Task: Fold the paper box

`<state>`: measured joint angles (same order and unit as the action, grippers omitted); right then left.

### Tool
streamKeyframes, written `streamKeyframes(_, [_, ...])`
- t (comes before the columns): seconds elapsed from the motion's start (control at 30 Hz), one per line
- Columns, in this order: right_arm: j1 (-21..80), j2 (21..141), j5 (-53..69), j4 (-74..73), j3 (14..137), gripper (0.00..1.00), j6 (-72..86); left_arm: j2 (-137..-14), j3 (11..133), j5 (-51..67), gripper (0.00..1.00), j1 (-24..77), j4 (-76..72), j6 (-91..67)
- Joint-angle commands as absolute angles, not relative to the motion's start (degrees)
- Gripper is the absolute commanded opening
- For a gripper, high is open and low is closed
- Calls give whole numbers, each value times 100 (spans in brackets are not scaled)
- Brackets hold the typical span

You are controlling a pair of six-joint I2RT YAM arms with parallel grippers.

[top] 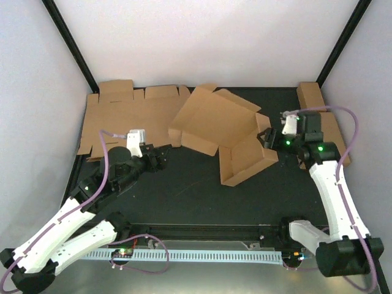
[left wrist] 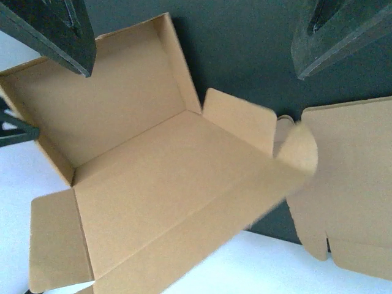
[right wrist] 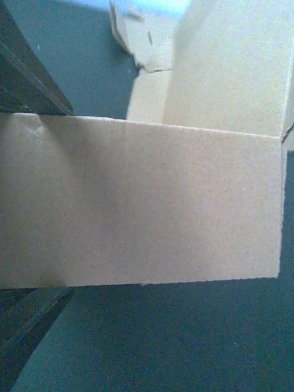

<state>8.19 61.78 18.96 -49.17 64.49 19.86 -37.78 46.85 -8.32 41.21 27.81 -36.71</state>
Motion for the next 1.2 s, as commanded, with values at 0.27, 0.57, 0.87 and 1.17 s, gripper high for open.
streamKeyframes(0.27, [-661, 6064, 5639, -1394, 3502, 66, 2723, -3660, 5168, -813, 91, 3991, 3108, -3227])
streamKeyframes(0.57, [-664, 5548, 3147, -2231, 3544, 100, 2375, -3865, 5101, -880, 99, 3885, 3071, -3040])
streamKeyframes(0.87, [-655, 4500, 2171, -1748, 3310, 100, 2464, -4184, 4974, -267, 99, 3488, 2790, -2636])
streamKeyframes(1.17, [-655, 4183, 2146, -923, 2902, 100, 2625, -4740, 4860, -27, 99, 3329, 2257, -2258])
